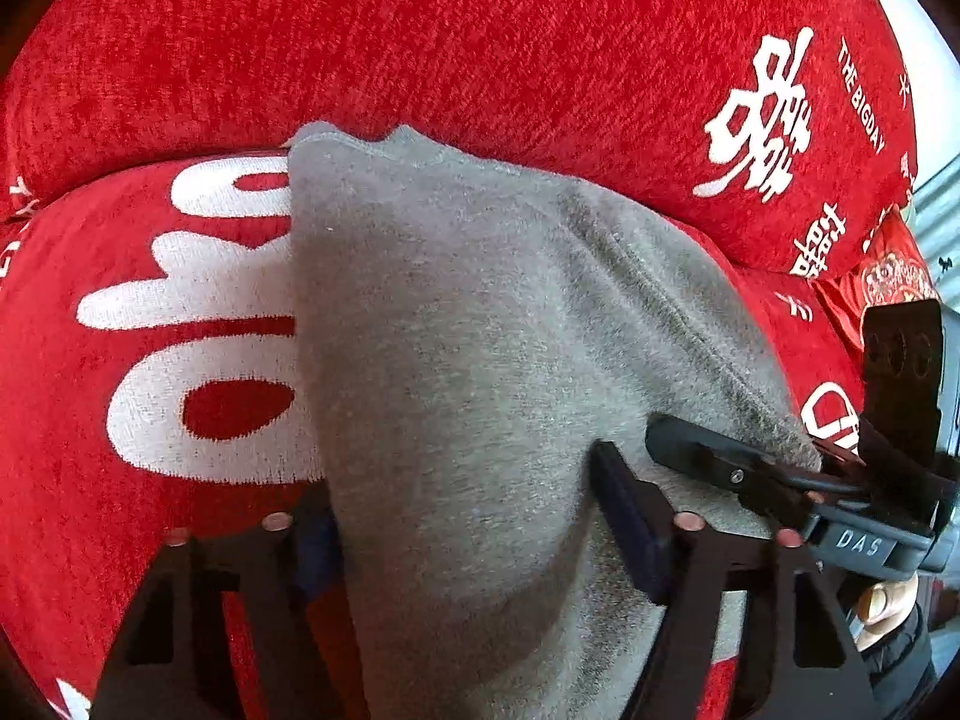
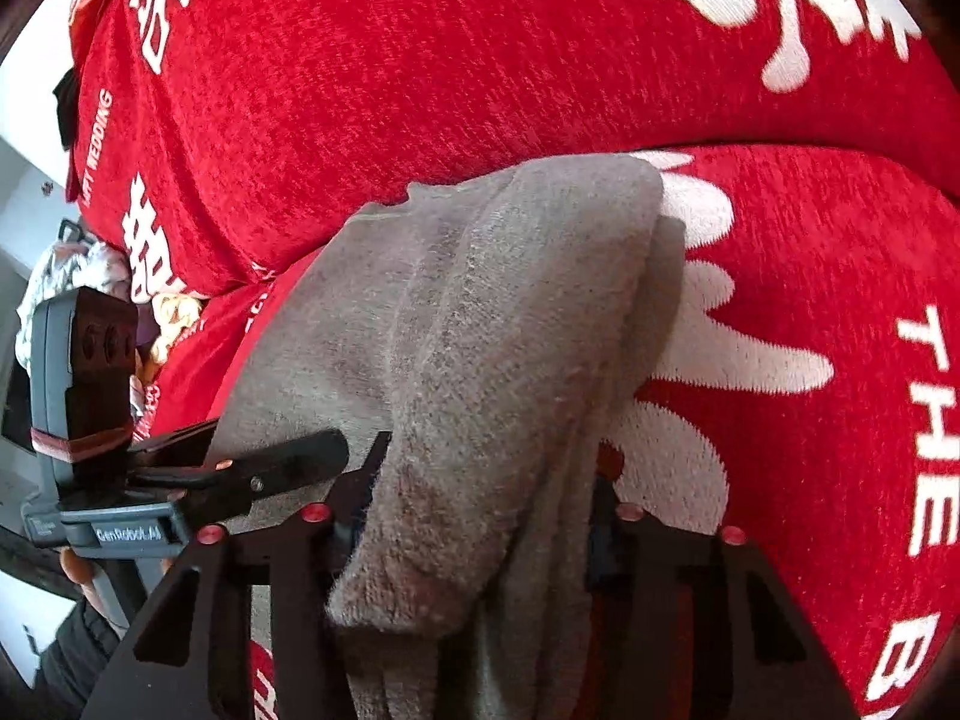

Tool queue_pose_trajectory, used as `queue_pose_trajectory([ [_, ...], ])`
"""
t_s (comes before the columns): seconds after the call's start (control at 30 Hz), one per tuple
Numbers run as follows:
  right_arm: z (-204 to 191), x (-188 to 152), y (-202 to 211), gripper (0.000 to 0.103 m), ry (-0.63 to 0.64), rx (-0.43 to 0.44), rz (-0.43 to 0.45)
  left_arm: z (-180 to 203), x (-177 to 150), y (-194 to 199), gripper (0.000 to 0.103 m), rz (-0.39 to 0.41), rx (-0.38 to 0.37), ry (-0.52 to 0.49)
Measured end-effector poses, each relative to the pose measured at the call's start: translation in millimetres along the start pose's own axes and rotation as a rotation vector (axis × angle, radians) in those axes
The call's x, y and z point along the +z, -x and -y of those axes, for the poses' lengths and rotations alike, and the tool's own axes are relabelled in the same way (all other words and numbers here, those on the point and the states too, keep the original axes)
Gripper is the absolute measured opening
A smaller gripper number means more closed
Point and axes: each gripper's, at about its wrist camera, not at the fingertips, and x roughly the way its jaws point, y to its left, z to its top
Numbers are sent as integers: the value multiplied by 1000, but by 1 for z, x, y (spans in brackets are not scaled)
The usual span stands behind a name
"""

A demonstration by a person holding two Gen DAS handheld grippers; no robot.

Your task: Fold small clothes

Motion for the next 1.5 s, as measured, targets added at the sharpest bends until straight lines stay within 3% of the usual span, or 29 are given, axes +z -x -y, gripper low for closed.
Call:
queue_pose_trajectory([
  [0.13, -8, 1, 5, 45, 25, -28, 12, 4, -1, 8, 54, 21, 18, -18],
  [0.3, -15, 0, 13, 43, 47, -49, 39, 17, -3, 18, 49, 49, 77, -59],
  [0.73, -39, -12, 36, 43, 98, -86, 80, 37, -16, 42, 49, 91, 137, -106],
  [1.5, -79, -59, 72, 43, 138, -112, 127, 51, -68, 85, 49, 145, 166, -129],
])
